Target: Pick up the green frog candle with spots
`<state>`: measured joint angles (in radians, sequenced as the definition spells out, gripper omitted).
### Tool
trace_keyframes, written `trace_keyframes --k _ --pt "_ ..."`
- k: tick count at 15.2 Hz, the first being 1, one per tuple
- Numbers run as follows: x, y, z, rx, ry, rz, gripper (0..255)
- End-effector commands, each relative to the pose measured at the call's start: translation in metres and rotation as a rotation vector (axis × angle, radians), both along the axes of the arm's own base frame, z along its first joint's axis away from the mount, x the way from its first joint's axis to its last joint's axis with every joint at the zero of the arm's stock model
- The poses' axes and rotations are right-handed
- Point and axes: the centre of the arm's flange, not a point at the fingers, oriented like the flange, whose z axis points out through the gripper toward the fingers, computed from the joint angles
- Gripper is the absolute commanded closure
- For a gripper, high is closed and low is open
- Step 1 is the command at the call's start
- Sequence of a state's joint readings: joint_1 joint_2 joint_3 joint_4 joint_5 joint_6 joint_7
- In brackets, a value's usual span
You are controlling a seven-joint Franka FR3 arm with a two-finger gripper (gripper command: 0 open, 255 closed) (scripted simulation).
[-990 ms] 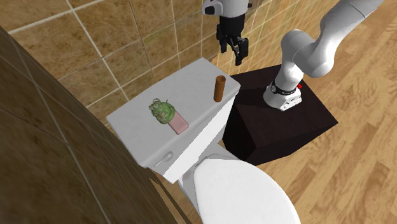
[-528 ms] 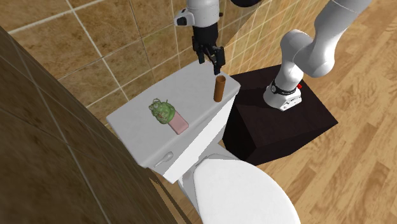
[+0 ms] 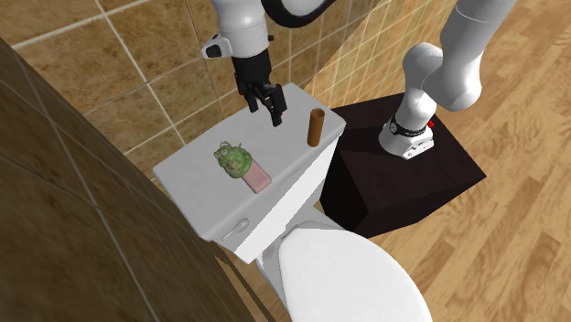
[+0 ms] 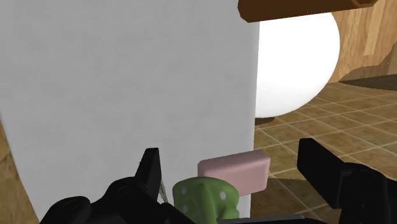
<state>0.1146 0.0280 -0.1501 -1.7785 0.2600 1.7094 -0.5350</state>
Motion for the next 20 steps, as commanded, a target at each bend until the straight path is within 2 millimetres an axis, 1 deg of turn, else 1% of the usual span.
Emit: trace_keyframes --k 1,7,8,15,17,18,20 --pt "0.026 0.006 -0.006 0.024 -0.010 0.033 0" --pt "0.098 0.030 -0.012 0.095 -0.036 0.126 0" --pt "0.104 0.032 -0.013 0.100 -0.038 0.133 0" --pt "0.104 0.032 -0.050 0.100 -0.038 0.133 0" --pt "0.104 0.032 -0.053 0.100 -0.038 0.133 0" --pt "0.103 0.033 -0.052 0.100 -0.038 0.133 255" --pt "0.103 0.033 -0.052 0.100 -0.038 0.133 255"
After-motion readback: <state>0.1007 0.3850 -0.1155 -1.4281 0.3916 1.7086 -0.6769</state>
